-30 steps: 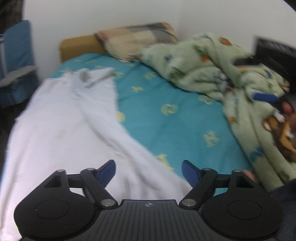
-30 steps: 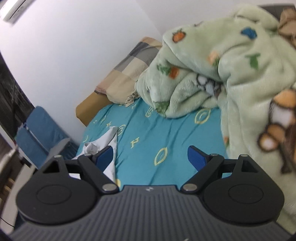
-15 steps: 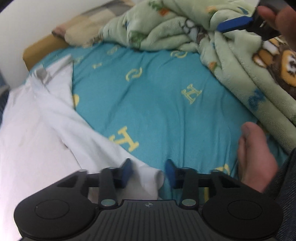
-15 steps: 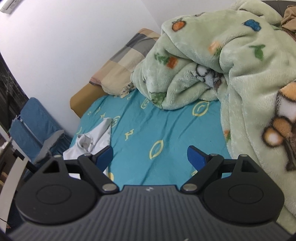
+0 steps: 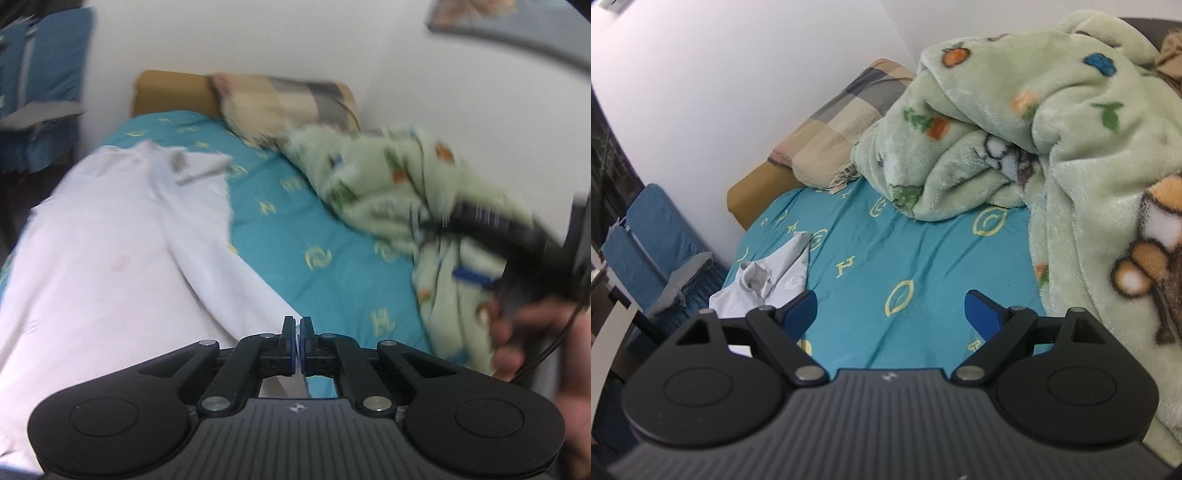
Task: Fold clothes
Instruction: 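Fold the held side over the first fold and open the left gripper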
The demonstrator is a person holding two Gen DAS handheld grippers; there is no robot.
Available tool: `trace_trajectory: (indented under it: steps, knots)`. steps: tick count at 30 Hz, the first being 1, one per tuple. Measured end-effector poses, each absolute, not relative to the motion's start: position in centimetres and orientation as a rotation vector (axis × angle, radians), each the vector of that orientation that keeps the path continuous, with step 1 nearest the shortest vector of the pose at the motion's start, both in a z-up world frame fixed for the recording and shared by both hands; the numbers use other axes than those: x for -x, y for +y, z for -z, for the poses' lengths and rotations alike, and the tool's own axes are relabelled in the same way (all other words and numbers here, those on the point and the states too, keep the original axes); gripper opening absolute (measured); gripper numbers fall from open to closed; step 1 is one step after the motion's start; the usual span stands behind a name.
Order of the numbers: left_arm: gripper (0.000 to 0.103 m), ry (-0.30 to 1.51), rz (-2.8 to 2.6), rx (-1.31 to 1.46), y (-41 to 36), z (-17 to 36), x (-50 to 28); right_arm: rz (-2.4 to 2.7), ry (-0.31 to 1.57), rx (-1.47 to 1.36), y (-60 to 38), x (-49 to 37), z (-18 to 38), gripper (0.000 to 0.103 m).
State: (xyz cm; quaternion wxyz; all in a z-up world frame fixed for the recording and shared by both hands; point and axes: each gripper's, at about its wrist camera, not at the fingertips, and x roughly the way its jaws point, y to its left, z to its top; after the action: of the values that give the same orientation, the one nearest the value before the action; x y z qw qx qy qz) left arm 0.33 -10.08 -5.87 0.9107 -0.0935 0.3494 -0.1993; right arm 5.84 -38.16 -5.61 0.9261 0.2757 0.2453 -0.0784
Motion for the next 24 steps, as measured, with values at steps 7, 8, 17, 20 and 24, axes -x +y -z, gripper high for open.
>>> trace_trajectory:
  steps: [7, 8, 17, 20, 24]
  knots:
    - [0.002, 0.858, 0.198, 0.378, -0.2, 6.3, 1.5, 0.074, 0.545, -0.48, -35.1, -5.9, 5.5, 0.088]
    - [0.002, 0.877, 0.173, 0.395, 0.7, 6.8, 1.5, 0.051, 0.553, -0.463, -34.5, -5.9, 5.5, 0.088]
    - [0.053, 0.933, 0.126, 0.472, 4.1, 8.1, 0.1, -0.094, 0.659, -0.408, -30.0, -6.8, 6.4, 0.088]
    - [0.053, 0.994, 0.097, 0.434, 3.2, 10.3, -2.7, -0.096, 0.682, -0.398, -29.4, -7.0, 6.7, 0.088]
    - [0.048, 1.107, 0.103, 0.43, 2.0, 13.8, -6.6, -0.089, 0.685, -0.389, -29.2, -7.1, 6.8, 0.088]
